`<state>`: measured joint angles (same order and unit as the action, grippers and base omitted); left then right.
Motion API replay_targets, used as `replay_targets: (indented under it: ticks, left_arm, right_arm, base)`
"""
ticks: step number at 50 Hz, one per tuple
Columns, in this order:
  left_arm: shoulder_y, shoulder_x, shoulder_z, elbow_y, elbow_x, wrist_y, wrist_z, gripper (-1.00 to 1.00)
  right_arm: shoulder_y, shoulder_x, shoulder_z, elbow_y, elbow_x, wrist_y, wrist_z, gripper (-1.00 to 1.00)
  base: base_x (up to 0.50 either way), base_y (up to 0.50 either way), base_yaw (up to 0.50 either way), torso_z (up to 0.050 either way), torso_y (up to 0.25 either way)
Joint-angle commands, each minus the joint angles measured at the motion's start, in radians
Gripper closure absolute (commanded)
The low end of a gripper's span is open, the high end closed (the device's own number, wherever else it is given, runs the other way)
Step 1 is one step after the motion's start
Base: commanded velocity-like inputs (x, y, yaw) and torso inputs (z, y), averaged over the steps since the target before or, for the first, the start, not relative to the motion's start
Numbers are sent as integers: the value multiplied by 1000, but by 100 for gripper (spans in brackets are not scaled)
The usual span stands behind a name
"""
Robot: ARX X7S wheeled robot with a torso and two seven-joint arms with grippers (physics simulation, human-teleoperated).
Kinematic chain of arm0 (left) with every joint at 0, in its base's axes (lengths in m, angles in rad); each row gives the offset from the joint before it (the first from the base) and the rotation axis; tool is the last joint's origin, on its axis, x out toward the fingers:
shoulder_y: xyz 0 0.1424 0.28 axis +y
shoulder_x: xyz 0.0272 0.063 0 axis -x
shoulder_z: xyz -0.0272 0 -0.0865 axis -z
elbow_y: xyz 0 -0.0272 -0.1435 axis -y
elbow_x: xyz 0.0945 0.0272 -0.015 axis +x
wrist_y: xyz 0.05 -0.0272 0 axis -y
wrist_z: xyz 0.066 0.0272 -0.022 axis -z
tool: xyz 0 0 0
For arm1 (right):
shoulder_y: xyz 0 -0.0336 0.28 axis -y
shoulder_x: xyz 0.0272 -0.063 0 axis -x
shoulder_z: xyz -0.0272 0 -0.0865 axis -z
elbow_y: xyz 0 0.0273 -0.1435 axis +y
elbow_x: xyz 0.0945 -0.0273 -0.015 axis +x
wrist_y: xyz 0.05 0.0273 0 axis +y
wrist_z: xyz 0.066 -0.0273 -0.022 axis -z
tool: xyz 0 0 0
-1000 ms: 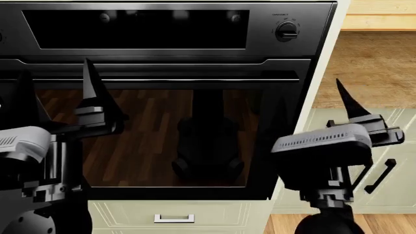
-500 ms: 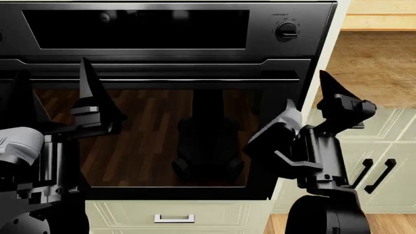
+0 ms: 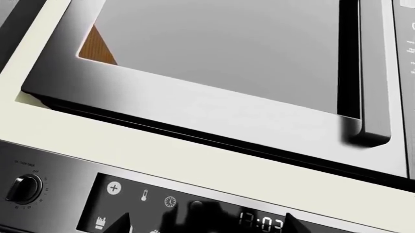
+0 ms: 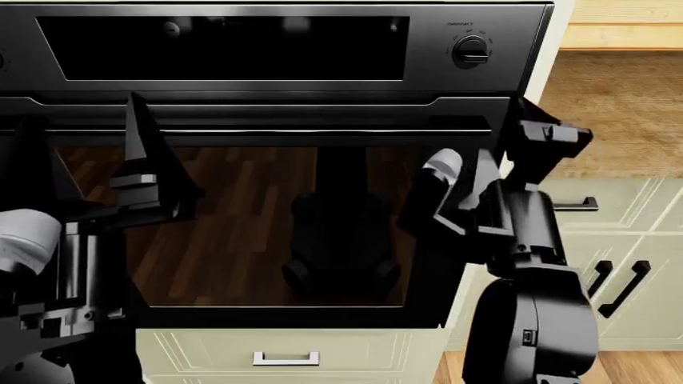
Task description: Preheat the oven by turning the temperature knob.
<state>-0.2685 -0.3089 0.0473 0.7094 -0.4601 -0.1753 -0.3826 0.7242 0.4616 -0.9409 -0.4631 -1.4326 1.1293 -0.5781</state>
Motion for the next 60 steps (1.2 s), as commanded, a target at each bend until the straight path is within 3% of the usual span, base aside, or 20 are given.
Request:
replay_targets:
  ticks: [1, 60]
  left_arm:
    - [3, -6, 4, 8, -4, -1, -4, -100]
    - [-11, -33, -9, 23, -52, -3, -32, -100]
  right_arm:
    - [55, 5, 3, 58, 4, -23, -42, -100]
    - [279, -44, 11, 297, 136, -178, -98, -100]
  base:
    - [0, 0, 0, 0, 0]
    - [0, 0, 0, 0, 0]
